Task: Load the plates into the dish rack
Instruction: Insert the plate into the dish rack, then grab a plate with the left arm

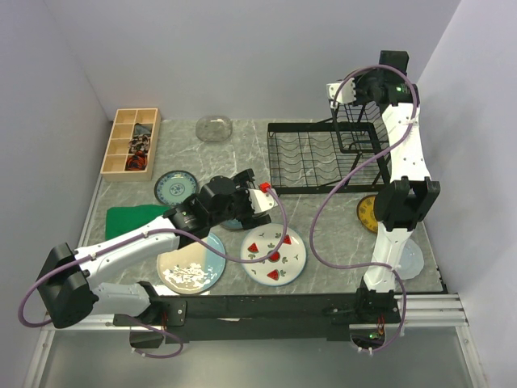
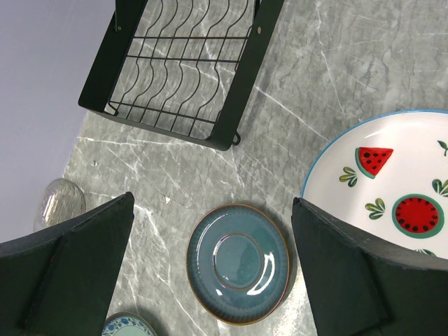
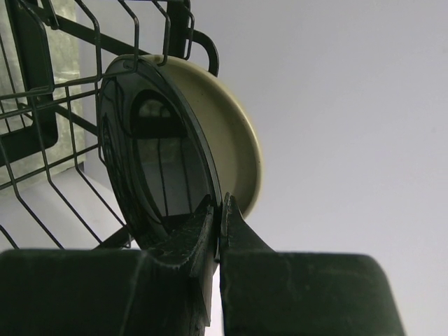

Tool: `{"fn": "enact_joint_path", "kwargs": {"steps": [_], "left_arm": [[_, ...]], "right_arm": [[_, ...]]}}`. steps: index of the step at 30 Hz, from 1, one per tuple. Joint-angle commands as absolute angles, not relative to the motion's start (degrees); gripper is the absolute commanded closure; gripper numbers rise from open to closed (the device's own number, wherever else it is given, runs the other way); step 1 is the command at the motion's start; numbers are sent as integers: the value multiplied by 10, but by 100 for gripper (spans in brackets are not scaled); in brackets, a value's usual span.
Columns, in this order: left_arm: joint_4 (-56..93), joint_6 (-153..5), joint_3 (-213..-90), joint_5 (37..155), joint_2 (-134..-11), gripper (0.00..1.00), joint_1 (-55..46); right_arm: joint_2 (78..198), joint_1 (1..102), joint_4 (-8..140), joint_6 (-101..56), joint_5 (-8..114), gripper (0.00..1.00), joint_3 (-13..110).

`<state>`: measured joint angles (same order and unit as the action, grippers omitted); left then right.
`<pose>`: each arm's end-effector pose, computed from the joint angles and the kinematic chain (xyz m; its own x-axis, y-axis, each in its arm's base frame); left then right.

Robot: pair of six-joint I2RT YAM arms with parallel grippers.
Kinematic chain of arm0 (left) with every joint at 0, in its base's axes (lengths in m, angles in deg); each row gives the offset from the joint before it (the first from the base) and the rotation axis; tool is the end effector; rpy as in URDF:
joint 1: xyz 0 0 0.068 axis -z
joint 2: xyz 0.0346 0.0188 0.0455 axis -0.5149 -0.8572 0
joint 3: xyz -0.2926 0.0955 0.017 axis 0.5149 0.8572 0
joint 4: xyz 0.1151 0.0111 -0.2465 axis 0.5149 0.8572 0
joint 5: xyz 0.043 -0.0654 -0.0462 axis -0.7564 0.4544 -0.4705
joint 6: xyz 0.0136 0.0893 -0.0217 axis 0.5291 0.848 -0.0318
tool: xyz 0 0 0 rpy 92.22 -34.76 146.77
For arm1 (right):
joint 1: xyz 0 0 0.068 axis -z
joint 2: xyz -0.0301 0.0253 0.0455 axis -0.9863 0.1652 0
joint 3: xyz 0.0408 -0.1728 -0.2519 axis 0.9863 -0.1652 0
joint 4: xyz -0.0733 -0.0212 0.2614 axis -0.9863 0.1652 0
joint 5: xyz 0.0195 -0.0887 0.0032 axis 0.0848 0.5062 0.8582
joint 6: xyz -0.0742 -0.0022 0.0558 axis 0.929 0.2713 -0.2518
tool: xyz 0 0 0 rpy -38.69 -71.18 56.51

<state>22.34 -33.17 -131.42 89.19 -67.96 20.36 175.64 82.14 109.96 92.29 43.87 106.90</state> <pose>0.2062 -0.2608 0.3150 0.2003 0.5425 -0.8158 0.7993 0.3910 0.4563 0.5301 0.0088 0.4267 0.3631 -0.9226 0.1302 -0.4018 -0.2811 -0.8715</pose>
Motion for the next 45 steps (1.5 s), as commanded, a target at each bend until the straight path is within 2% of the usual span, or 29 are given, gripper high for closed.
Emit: {"fn": "enact_joint_path", "kwargs": {"steps": [1,5,6,8,9,12,19,25,26,28,29,31,37,40,41,45], "left_arm": [[216,-336,-1317,901,-682,1,206],[217,-336,-1317,900,-683,1,205],[217,-336,-1319,900,-683,1,205],[217,-336,-1319,900,-684,1,205],[217,-335,-1318,900,-682,1,205],[217,-336,-1318,900,-681,0,205],[218,-338,-1319,902,-679,1,205],[219,-346,-1324,904,-677,1,205],[220,-349,-1325,905,-676,0,205],[219,-361,-1330,904,-675,1,206],[217,-367,-1331,903,-672,1,204],[211,-395,-1338,906,-670,1,201],[225,-529,-1401,943,-680,1,160],[228,-617,-1436,988,-694,1,110],[218,-648,-1441,1003,-703,1,80],[177,-754,-1448,1059,-722,0,11]], "right_arm": [[1761,826,1059,922,445,99,1061],[1763,827,1044,920,444,85,1060],[1765,826,1038,920,444,77,1059],[1766,826,1031,917,444,70,1060],[1766,826,1024,916,445,63,1059],[1765,826,1009,909,445,53,1058],[1742,825,968,882,436,44,1040],[1698,817,942,772,433,32,1029],[1675,816,926,754,435,26,1011],[1648,813,914,695,438,21,988],[1617,810,894,668,440,11,964],[1584,809,879,566,442,1,942],[1439,808,970,225,410,0,875],[1319,808,972,126,339,0,727],[1254,809,959,111,315,0,633],[1151,808,967,77,218,0,475]]}}
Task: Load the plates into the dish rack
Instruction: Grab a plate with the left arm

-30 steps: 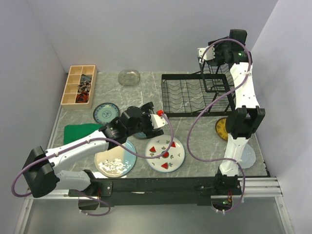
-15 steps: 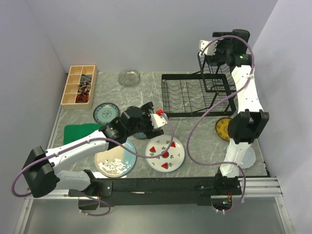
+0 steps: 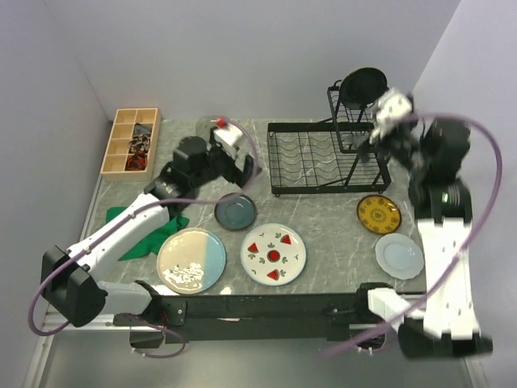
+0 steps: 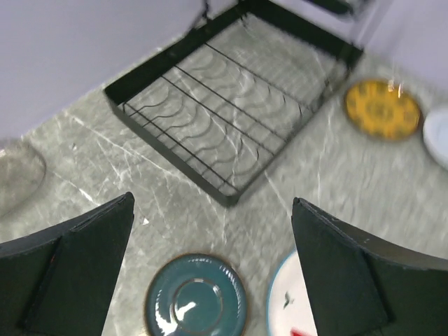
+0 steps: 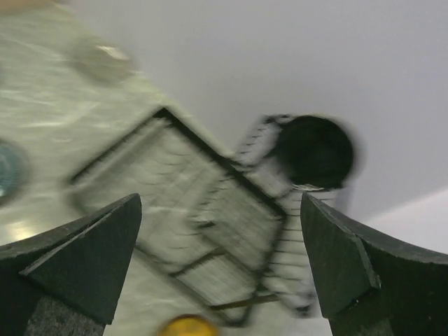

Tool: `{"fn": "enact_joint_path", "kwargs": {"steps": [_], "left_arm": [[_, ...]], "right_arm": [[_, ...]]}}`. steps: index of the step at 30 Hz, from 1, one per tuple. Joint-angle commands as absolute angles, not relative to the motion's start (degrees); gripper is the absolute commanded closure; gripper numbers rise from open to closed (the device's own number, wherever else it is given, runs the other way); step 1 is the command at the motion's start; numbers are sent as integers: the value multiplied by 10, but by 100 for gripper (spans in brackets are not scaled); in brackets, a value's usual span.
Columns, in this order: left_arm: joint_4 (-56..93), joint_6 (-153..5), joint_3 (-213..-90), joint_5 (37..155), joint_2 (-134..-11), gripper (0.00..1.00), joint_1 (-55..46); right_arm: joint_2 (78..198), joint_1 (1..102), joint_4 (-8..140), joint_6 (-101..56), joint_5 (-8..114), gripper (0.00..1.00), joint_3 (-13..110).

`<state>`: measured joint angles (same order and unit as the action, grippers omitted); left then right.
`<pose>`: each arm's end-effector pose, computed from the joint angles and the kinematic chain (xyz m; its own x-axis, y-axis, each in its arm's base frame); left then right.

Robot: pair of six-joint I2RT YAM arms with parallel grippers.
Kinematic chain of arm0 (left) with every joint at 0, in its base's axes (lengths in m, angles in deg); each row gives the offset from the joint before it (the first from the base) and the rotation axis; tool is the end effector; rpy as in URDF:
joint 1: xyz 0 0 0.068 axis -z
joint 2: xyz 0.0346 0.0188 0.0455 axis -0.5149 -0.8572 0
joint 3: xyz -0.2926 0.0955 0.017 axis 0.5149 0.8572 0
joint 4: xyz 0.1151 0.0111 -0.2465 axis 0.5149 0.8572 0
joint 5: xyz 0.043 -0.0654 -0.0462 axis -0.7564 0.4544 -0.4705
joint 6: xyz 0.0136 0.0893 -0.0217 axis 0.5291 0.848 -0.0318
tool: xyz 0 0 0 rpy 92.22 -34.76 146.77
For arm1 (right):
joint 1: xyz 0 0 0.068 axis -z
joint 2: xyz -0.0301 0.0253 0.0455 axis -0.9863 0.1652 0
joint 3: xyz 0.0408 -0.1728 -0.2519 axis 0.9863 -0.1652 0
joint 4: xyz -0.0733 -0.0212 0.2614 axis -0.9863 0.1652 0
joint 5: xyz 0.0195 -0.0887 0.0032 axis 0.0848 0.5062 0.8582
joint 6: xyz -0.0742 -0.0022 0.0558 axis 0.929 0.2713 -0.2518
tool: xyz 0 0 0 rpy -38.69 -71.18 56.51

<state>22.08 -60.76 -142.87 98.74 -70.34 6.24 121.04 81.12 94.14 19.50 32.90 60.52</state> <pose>0.2700 -0.2249 0.3853 -0.1312 0.1450 -0.9807 0.7459 0.6661 -0.0013 0.2475 0.0361 0.5267 0.1809 -0.5098 -0.8411 -0.4267 0.7298 -0.5341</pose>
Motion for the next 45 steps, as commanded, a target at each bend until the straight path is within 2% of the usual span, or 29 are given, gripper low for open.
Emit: {"fn": "enact_joint_path", "kwargs": {"steps": [1,5,10,13,14,18,26,37,43,45], "left_arm": [[168,-792,-1446,1059,-723,1,-9],[178,-948,-1434,1073,-742,1,-63],[223,-1080,-1339,1079,-702,0,-78],[285,-1138,-1281,1018,-666,3,-77],[301,-1153,-1263,995,-654,7,-77],[358,-1195,-1247,914,-643,11,-63],[443,-1174,-1304,781,-757,12,6],[418,-1161,-1312,748,-833,24,10],[401,-1137,-1346,767,-902,40,11],[404,-1128,-1356,764,-914,48,10]], "right_arm": [[1130,809,962,75,205,0,444],[1020,809,905,52,180,0,285],[979,809,846,1,140,0,169],[980,809,883,36,169,0,181],[982,810,873,37,178,0,175],[1006,809,905,37,183,0,193],[986,809,908,38,179,0,192],[972,809,916,43,169,0,193],[966,809,914,43,167,0,191],[967,810,914,44,166,0,191]]}}
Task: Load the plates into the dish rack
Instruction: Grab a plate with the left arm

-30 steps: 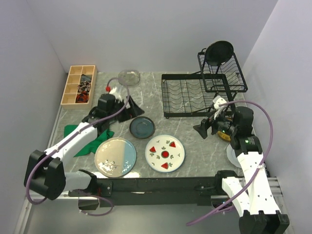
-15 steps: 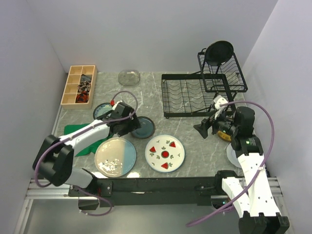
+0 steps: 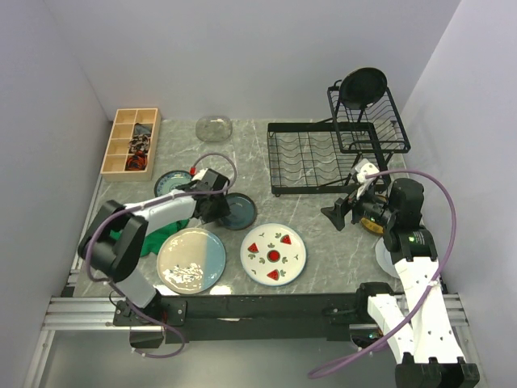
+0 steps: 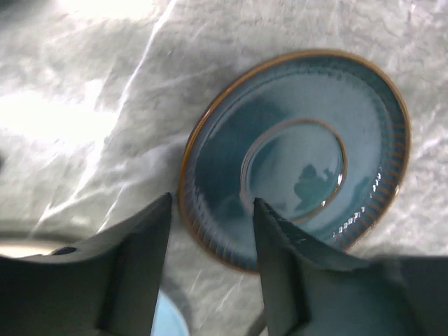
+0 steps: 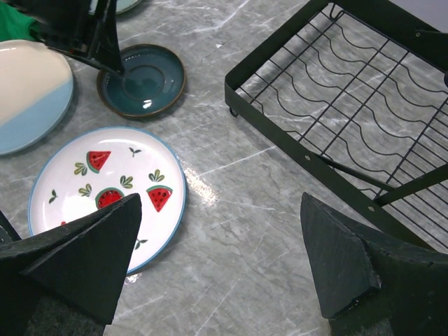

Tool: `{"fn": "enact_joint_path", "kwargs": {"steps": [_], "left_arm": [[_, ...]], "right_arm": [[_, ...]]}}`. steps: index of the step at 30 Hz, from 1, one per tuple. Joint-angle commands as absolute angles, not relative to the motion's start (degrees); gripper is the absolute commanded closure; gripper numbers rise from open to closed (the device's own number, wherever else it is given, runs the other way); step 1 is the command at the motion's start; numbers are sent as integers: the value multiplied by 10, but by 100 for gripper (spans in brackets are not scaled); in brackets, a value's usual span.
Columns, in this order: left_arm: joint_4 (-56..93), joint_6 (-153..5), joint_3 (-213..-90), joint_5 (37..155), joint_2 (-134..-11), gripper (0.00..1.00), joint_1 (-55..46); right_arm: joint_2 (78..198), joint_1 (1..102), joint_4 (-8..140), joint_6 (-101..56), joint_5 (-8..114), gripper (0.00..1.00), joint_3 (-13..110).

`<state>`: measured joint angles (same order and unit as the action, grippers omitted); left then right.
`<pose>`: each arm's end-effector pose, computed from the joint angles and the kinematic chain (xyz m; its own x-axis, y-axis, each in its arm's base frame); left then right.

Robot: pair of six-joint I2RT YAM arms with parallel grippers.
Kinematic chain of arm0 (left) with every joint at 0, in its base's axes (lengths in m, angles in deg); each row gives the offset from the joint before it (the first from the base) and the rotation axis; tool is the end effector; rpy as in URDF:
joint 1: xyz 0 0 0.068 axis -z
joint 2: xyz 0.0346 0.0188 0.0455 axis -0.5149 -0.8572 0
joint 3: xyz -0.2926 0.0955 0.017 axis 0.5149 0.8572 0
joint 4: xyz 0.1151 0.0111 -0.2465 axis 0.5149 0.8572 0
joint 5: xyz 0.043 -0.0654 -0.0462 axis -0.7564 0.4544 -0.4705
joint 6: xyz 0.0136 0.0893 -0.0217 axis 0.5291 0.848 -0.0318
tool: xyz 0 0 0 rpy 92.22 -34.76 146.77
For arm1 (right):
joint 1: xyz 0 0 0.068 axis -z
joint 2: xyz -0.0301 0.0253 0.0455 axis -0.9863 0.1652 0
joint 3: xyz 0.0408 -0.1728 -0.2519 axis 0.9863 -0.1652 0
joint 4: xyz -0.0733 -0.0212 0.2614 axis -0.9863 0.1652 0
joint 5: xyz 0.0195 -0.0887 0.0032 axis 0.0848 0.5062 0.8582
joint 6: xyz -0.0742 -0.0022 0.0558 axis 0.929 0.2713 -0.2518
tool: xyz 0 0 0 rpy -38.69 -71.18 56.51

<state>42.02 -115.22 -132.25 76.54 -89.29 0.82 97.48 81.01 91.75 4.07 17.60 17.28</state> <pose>0.3018 -0.1678 0.1603 -0.7986 -0.4180 -0.4330 -0.3226 0.9047 -0.2784 0.1685 0.0555 0.3332 -0.1572 -0.2435 -0.9571 -0.7162 0.6953 -0.0593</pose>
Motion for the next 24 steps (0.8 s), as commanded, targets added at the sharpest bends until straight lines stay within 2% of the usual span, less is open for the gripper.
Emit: {"fn": "enact_joint_path", "kwargs": {"steps": [1,2,4,6,7,9,10,19,24], "left_arm": [[405,-1125,-1357,764,-922,52,11],[404,-1124,-1354,765,-922,58,10],[394,-1118,-1345,769,-920,61,10],[377,-1112,-1328,776,-916,71,10],[370,-1109,-1318,778,-909,80,10],[357,-1096,-1308,784,-897,89,10],[342,-1090,-1301,784,-882,97,10],[213,-974,-1236,846,-697,99,11],[221,-936,-1240,858,-648,99,9]], "right_arm": [[968,809,914,43,165,0,192],[968,809,915,44,165,0,192],[967,809,916,44,162,0,192],[965,809,915,44,163,0,192],[964,809,914,44,162,0,191],[964,809,914,44,163,0,191],[964,809,915,44,162,0,192],[958,810,925,51,135,0,193],[987,809,923,48,77,0,189]]}}
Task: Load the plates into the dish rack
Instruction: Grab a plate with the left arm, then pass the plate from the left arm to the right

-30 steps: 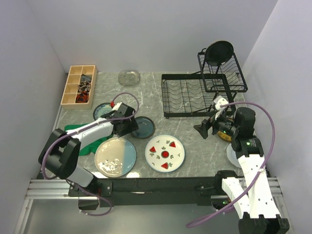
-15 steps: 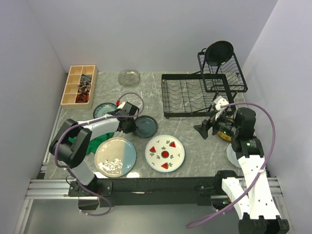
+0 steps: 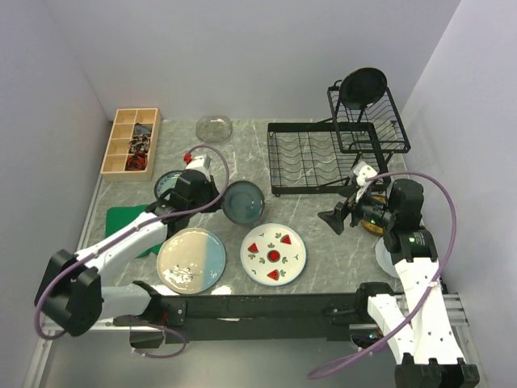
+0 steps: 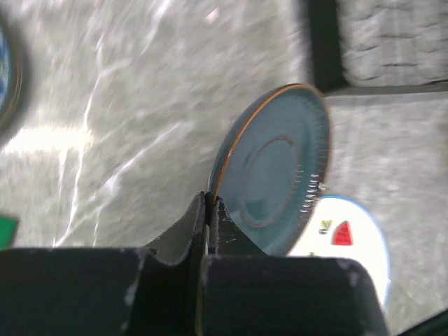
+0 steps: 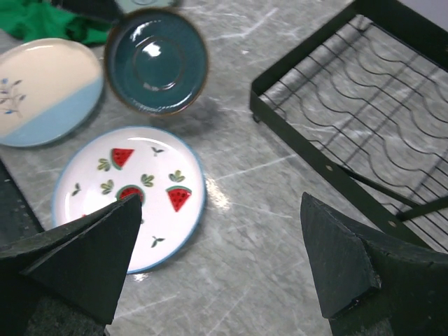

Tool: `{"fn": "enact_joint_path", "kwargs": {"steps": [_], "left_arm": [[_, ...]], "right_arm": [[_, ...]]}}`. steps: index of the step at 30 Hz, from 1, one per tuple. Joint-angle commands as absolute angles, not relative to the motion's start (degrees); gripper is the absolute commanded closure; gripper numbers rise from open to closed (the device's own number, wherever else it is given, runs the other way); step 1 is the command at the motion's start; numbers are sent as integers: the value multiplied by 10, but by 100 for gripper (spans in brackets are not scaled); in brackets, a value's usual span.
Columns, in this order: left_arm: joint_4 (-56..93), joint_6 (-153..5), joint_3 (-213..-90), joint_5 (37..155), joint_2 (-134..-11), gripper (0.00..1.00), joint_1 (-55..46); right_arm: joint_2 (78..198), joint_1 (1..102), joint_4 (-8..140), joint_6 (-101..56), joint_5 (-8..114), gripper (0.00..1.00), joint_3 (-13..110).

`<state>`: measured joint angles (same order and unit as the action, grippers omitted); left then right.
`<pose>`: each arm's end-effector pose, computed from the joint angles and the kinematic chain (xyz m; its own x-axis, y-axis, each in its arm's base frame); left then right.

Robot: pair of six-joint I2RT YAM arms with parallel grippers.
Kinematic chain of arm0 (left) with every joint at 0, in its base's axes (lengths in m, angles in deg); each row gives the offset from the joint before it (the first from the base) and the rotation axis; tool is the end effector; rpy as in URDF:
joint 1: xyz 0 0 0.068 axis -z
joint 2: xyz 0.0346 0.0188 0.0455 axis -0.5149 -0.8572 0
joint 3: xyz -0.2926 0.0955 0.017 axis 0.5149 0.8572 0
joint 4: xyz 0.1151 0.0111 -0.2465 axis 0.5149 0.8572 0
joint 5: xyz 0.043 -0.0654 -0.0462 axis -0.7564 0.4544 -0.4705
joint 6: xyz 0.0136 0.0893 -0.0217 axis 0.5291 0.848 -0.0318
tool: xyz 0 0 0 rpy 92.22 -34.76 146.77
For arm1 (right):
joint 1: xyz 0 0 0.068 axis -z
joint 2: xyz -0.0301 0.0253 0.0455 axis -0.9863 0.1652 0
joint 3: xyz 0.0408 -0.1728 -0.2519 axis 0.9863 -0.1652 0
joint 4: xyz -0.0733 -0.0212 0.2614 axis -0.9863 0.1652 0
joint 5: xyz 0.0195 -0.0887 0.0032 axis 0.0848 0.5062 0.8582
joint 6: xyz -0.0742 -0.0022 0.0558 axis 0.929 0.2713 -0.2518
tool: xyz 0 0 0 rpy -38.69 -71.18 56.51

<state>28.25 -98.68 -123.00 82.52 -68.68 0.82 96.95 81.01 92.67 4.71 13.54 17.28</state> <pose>0.2664 -0.1559 0.2388 -0.6728 -0.2682 -0.6895 0.0815 0.8994 -0.4294 0.1618 0.0597 0.3342 -0.1396 -0.2340 -0.9622 -0.7620 0.6459 -0.0465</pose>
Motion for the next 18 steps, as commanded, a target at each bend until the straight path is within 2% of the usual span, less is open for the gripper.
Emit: {"fn": "enact_joint_path", "kwargs": {"steps": [1,3,7,14,18], "left_arm": [[223,-931,-1244,857,-638,99,9],[224,-919,-1245,851,-628,99,8],[216,-913,-1238,867,-598,99,3],[209,-941,-1245,934,-569,99,2],[210,-958,-1248,970,-569,99,1]], "right_arm": [[1012,808,921,46,47,0,191],[1043,808,925,38,30,0,211],[1149,733,906,-5,31,0,257],[1310,595,724,-217,137,0,301],[1370,575,694,-267,211,0,338]]}}
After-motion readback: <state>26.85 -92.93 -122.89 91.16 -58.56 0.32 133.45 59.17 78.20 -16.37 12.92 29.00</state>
